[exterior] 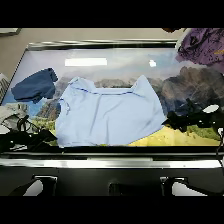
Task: Fold the clothes and pants, and hang the long-sleeved shirts on hangers.
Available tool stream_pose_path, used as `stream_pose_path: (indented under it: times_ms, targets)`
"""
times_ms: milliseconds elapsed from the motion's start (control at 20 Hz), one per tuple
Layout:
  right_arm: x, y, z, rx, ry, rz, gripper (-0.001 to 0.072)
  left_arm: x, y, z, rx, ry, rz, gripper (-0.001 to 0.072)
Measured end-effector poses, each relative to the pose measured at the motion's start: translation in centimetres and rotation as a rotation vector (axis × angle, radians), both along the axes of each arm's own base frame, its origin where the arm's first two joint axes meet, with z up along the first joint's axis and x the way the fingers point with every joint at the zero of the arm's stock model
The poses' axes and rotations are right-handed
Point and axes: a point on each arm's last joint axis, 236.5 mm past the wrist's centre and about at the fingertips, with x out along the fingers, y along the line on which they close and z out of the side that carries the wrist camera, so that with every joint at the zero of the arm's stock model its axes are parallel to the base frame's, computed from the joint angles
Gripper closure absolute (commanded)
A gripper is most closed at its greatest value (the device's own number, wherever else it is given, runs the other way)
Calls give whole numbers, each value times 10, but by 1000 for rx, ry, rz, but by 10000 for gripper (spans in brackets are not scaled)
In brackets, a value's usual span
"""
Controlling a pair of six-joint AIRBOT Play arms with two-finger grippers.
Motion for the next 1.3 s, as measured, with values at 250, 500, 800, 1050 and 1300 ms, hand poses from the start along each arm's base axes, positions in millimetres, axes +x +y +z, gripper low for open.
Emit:
stream_pose_path:
  times_ms: [250, 500, 800, 1050, 1300]
  targets:
    - [2, 2, 7, 4, -19, -6, 674, -2, -26, -16, -75, -12, -7, 365]
    - [9, 13, 24, 16, -86, 24, 675, 22, -47, -11, -146, -78, -8, 694]
    - [93, 56, 138, -74, -508, 173, 675, 143, -30, 119, -84, -494, -51, 695]
    - [136, 52, 379, -293, -1054, 148, 675, 201, 10, 350, 197, -985, -52, 695]
    - [29, 47, 554, -481, -1433, 79, 675, 131, 21, 514, 426, -1297, 37, 694]
